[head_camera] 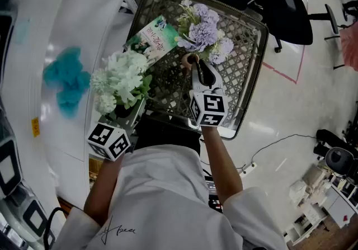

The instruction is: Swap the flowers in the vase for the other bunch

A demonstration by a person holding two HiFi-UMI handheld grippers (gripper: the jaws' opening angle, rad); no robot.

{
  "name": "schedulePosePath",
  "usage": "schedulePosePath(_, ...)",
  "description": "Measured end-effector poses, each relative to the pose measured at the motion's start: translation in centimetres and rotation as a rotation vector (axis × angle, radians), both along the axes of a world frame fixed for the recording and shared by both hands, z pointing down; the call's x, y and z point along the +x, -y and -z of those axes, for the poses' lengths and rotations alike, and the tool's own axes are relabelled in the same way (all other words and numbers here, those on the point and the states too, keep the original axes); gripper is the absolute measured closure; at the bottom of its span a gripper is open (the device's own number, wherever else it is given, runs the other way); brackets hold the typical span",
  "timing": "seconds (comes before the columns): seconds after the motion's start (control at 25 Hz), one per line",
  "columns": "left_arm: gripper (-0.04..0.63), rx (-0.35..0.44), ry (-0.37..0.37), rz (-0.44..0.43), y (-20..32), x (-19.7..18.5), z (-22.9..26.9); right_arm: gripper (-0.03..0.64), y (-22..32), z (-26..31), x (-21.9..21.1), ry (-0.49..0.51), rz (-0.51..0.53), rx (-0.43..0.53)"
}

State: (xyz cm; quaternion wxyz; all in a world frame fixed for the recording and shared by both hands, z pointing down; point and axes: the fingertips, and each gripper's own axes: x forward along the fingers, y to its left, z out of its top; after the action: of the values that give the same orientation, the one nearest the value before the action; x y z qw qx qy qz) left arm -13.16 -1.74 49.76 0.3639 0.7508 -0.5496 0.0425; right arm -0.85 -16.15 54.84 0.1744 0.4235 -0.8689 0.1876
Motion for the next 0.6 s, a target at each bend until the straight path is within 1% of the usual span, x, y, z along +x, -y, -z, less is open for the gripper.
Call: schedulePosePath(0.6,0.523,0.030,-0.002,-0.049,1.3,1.3,1.0,0.566,-1.5,2.3,1.2,0.028,-0.019,0.010)
